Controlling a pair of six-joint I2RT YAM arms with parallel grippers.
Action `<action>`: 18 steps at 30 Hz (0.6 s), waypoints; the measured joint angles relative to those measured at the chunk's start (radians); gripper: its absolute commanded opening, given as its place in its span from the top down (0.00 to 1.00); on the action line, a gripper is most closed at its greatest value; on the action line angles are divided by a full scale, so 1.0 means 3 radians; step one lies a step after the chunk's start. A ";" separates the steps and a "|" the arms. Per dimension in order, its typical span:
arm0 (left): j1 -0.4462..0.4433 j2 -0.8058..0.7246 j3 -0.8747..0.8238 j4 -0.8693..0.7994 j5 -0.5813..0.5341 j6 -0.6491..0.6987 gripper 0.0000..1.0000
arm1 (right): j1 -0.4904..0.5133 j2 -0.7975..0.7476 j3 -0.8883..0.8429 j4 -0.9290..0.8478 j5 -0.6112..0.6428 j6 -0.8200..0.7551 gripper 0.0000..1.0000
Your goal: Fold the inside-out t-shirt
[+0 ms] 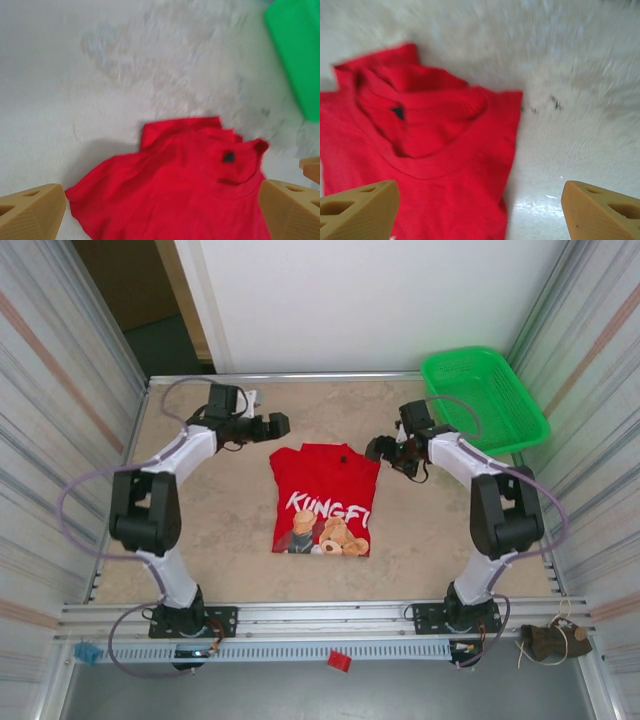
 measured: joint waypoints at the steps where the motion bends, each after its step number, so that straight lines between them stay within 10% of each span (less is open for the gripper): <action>1: -0.0006 0.0090 0.0015 -0.0080 0.0024 0.0050 0.02 | 0.0018 0.0056 0.0000 -0.0014 -0.0019 0.0000 0.17; 18: -0.0242 0.0753 0.0338 -0.0657 0.0121 0.0401 0.01 | 0.0340 0.0614 0.0341 -0.0005 -0.0069 0.0000 0.16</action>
